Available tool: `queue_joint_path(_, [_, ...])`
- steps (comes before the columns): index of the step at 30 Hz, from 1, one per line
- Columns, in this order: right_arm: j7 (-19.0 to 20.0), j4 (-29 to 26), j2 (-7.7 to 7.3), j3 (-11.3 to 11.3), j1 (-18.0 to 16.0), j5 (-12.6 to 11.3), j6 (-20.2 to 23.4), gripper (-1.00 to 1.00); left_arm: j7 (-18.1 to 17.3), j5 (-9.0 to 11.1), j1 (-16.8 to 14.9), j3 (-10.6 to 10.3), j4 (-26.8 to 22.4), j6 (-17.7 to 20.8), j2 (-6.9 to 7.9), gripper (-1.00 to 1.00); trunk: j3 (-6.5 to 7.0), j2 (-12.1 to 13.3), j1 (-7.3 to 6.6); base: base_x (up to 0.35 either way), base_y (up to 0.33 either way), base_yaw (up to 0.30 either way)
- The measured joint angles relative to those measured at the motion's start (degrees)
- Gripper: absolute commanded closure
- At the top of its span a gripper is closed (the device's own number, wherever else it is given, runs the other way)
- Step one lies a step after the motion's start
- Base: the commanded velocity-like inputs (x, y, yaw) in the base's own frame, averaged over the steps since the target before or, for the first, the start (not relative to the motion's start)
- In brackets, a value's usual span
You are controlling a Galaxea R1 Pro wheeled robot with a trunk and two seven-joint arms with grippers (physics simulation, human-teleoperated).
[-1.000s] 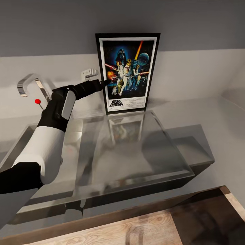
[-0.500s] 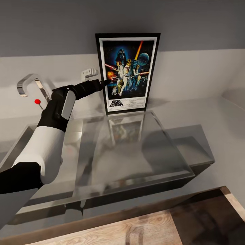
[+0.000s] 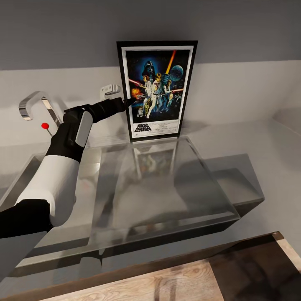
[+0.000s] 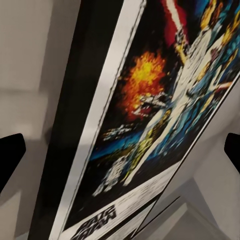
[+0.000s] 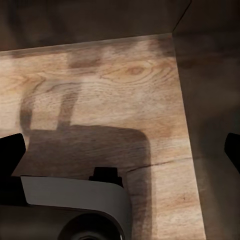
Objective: Pick up the poster from the kitchen countertop and hang it on one of the wall nails in the kitchen.
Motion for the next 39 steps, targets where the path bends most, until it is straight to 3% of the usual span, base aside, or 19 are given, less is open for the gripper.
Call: queue_joint_path(39, [0.0,0.0,0.02,0.0,0.0,0.0,0.0,-1.0,0.0,0.0,0.0,0.0,0.0,0.0,0.0,-1.0,0.0,0.0,0.0,0.023,0.0,-0.015])
